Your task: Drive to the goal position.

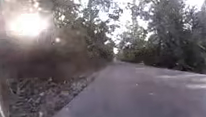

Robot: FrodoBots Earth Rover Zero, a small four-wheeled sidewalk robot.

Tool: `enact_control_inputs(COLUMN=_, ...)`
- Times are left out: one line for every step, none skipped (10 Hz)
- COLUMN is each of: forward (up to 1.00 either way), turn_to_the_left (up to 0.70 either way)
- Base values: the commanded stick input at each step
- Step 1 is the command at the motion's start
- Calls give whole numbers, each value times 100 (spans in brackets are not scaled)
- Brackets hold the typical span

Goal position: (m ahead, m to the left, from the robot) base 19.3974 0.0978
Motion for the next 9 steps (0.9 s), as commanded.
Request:
enact_control_inputs(forward=70, turn_to_the_left=0)
enact_control_inputs(forward=70, turn_to_the_left=0)
enact_control_inputs(forward=70, turn_to_the_left=0)
enact_control_inputs(forward=70, turn_to_the_left=0)
enact_control_inputs(forward=70, turn_to_the_left=0)
enact_control_inputs(forward=70, turn_to_the_left=0)
enact_control_inputs(forward=70, turn_to_the_left=0)
enact_control_inputs(forward=70, turn_to_the_left=0)
enact_control_inputs(forward=70, turn_to_the_left=0)
